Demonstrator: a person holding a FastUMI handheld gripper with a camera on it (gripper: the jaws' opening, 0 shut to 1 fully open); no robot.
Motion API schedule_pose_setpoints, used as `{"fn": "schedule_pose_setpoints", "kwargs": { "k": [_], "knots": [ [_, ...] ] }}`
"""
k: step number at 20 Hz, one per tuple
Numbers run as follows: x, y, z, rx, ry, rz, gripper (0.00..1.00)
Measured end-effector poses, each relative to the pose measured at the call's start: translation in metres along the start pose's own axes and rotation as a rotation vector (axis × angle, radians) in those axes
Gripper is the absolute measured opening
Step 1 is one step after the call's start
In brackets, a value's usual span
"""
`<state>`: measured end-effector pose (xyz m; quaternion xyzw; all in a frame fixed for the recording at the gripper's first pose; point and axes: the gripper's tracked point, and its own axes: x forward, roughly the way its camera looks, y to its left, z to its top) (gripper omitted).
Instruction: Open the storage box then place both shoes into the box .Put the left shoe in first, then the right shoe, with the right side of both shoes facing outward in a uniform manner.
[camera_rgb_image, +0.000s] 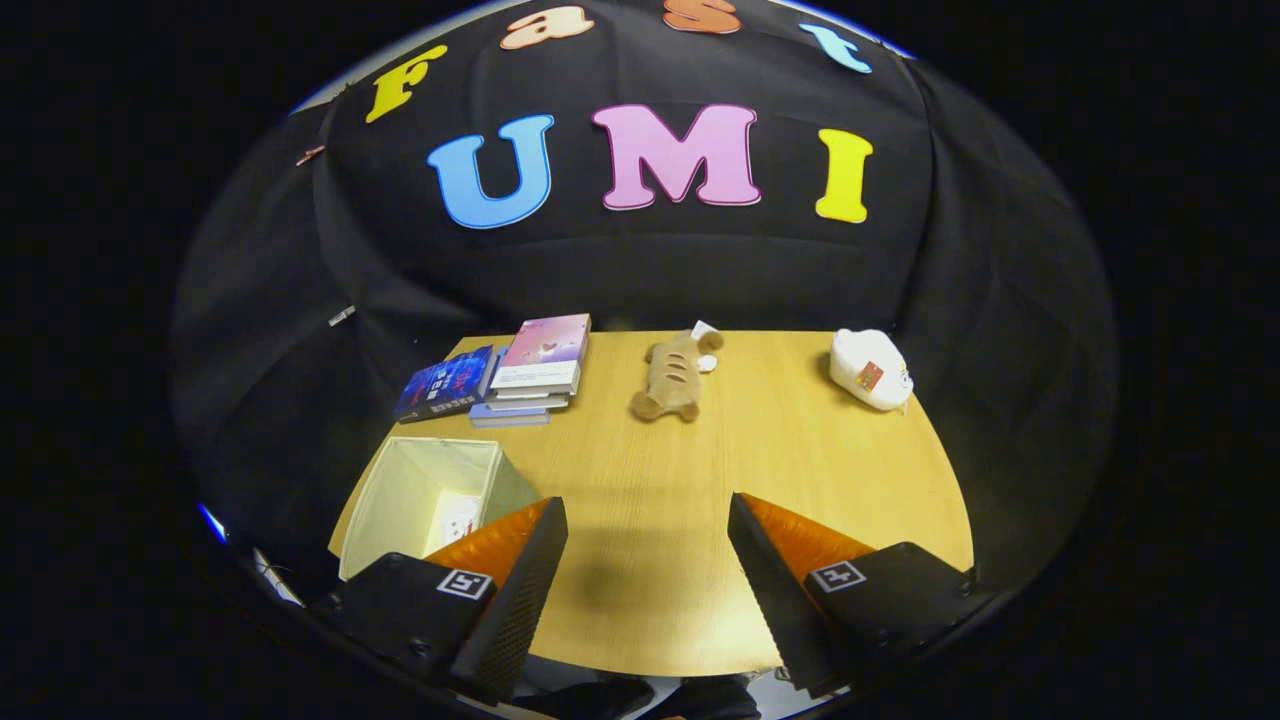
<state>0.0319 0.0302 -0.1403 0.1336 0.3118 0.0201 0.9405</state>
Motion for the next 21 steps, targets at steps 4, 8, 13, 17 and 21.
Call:
{"fn": "schedule_pose_setpoints", "kwargs": {
  "k": [4, 8, 13, 17, 21],
  "knots": [
    [-0.015, -0.018, 0.020, -0.041, -0.116, -0.031, 0.99],
    [-0.032, -0.030, 0.039, -0.109, -0.227, -0.049, 0.99],
    [-0.050, -0.031, 0.055, -0.165, -0.344, -0.047, 0.98],
    [-0.057, -0.031, 0.062, -0.190, -0.396, -0.052, 0.96],
    [-0.062, -0.027, 0.064, -0.186, -0.416, -0.049, 0.96]
  ]
}}
